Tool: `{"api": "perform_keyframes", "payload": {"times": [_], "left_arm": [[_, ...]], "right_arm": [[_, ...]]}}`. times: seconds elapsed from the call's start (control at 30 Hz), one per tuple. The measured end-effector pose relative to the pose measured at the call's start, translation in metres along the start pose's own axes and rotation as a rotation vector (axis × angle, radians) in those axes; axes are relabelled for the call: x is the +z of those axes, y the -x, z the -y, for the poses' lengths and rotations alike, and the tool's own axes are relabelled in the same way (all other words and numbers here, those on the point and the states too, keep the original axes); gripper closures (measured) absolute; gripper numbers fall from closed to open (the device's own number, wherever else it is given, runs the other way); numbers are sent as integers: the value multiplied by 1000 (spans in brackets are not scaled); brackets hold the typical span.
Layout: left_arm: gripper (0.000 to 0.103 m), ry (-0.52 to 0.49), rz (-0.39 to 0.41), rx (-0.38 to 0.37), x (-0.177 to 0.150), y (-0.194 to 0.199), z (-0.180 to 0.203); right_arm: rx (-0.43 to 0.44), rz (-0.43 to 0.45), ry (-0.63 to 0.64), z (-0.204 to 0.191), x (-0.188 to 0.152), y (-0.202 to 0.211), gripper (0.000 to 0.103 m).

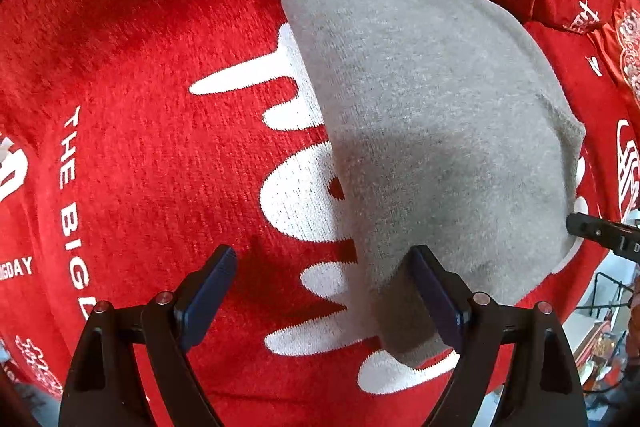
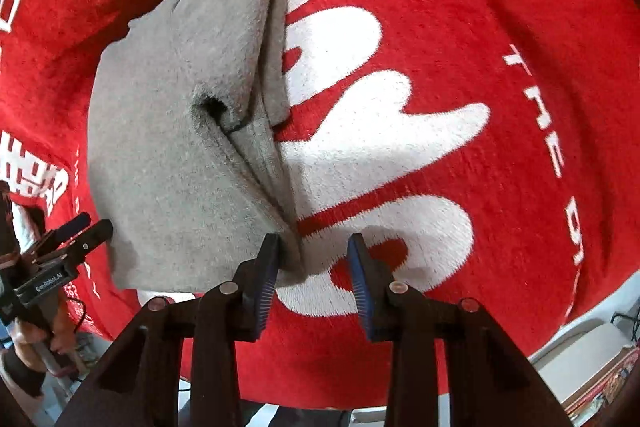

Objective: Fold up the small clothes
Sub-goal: 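Press the folded sweater bundle flat with both open tools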

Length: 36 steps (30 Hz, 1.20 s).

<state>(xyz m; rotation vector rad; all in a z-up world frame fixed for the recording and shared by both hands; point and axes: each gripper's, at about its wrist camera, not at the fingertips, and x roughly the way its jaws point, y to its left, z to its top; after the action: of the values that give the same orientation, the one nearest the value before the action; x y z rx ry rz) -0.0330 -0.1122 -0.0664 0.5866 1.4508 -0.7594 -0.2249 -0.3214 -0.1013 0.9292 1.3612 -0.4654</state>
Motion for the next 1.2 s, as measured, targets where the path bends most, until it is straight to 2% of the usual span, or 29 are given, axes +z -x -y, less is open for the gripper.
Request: {"api": "perform_keyframes", "payload": {"times": [0.1,0.13,0.27,0.4,0.67,0.83,0.9,0.93,0.97,1.07,1.1,1.13,1.2], "left_arm": [[14,6,-2,9,5,6,1],[14,6,1,9,7,6,3],[14,13,20,20,15,18,3],[14,21,37,29,25,26,1],[14,40,47,38,38,33,1],[14,51,46,41,32,29,-4],[14,65,36,42,34,28,-8],[14,74,37,46,35,29,-10],[14,83,41,50,37,30,-12],[11,107,64,79,40,31,-15],[3,118,70,85,42,32,-16],[0,127,78,90,43,32,-17],[0,129,89,75,47,34,-17]], "right_arm": [[-90,14,-7,1,3,7,66],[-95,18,-21,4,6,10,66],[-33,42,-84,13,12,24,63],[-6,67,-90,14,19,32,63],[41,59,-97,6,31,29,63],[62,56,-103,3,35,25,63],[73,52,-103,3,37,24,57],[78,53,-104,2,38,23,49],[85,56,-104,0,40,22,46],[102,67,-96,-2,44,24,45],[108,72,-97,-3,46,24,44],[118,79,-99,-3,48,25,42],[139,87,-108,-1,52,27,42]]}}
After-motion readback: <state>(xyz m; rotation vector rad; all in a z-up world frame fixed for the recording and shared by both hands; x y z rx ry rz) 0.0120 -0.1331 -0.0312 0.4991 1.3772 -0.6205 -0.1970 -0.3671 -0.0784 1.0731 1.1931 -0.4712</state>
